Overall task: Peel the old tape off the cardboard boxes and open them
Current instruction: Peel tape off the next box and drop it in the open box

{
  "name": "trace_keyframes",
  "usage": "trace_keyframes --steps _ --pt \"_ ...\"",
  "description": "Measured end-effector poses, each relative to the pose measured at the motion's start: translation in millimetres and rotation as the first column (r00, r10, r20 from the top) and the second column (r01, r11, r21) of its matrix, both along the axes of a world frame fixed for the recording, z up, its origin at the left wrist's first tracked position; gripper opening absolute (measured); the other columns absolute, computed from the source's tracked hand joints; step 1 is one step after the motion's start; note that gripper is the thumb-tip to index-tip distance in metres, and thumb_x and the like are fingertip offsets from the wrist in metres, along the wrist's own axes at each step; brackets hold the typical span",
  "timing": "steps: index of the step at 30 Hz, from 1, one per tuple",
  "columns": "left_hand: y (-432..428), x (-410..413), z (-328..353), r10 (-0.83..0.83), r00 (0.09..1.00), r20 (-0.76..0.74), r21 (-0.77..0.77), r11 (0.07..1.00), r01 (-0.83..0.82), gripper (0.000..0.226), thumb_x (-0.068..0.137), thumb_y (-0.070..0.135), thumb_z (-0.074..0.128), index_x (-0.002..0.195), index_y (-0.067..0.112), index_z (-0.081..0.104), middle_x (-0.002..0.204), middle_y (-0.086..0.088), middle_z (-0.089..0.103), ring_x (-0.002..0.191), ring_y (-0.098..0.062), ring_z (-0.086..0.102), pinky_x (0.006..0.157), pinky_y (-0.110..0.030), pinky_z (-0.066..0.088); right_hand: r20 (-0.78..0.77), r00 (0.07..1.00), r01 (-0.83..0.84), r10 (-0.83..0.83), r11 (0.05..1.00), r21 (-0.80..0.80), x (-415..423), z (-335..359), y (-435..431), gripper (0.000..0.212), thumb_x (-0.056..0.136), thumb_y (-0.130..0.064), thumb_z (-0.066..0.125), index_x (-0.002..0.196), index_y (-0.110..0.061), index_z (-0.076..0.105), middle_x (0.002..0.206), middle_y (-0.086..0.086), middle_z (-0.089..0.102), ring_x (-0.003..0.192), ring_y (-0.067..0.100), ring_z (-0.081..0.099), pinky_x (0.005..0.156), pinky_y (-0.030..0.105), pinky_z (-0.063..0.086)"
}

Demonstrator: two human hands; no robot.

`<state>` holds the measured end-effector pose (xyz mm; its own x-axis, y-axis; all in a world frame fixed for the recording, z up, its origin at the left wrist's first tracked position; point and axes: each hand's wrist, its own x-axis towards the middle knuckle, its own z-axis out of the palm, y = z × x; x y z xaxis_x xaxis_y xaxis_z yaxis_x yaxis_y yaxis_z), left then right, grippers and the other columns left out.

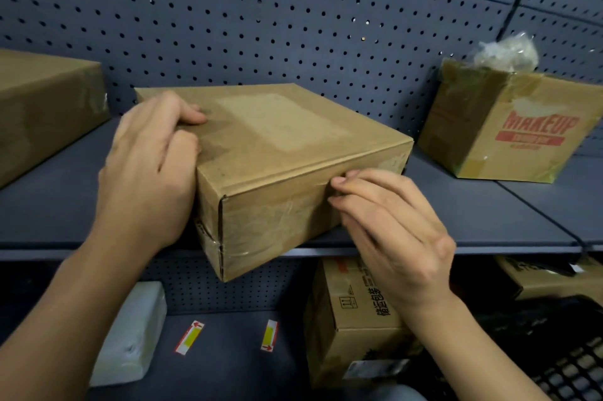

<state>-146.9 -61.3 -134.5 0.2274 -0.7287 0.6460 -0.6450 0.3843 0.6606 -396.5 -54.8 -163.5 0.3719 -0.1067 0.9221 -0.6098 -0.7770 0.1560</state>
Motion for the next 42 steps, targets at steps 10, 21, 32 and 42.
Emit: trace_keyframes --steps 10,21,32,42 --pt "-11 2 -3 -0.009 0.997 -0.083 0.041 0.999 0.013 0.028 0.078 0.023 0.035 0.096 0.027 0.056 0.104 0.034 0.052 0.118 -0.005 0.041 0.093 -0.043 0.034 0.029 1.000 -0.005 0.007 0.999 -0.046 3 1 -5 0.004 0.084 0.008 0.074 0.086 0.005 0.076 0.098 0.013 0.074 0.091 0.028 0.069 0.083 0.035 0.055" --pt "-7 4 -3 -0.024 1.000 -0.019 0.002 1.000 0.025 0.028 0.079 0.024 0.033 0.097 0.023 0.054 0.116 0.019 0.053 0.123 -0.016 0.045 0.098 -0.047 0.037 0.112 0.994 -0.032 0.016 0.989 0.142 11 -3 -1 0.026 0.090 0.013 0.059 0.068 0.000 0.064 0.079 0.009 0.065 0.084 0.025 0.062 0.071 0.039 0.049" --pt "1 0 2 0.009 1.000 0.026 -0.012 1.000 -0.009 0.031 0.081 0.026 0.030 0.100 0.018 0.053 0.119 0.018 0.051 0.120 -0.013 0.041 0.086 -0.038 0.032 0.077 0.995 0.049 -0.066 0.977 0.206 -8 0 0 0.023 0.090 -0.010 0.073 0.112 -0.002 0.072 0.103 0.012 0.067 0.094 0.022 0.064 0.085 0.029 0.053" --pt "-1 1 0 0.001 1.000 0.025 0.001 1.000 -0.001 0.029 0.081 0.026 0.030 0.099 0.022 0.053 0.118 0.022 0.050 0.123 -0.013 0.041 0.090 -0.040 0.034 -0.078 0.996 0.044 -0.038 0.996 0.081 -9 15 -12 0.009 0.091 0.000 0.070 0.098 0.001 0.075 0.094 0.017 0.066 0.082 0.032 0.062 0.071 0.042 0.049"
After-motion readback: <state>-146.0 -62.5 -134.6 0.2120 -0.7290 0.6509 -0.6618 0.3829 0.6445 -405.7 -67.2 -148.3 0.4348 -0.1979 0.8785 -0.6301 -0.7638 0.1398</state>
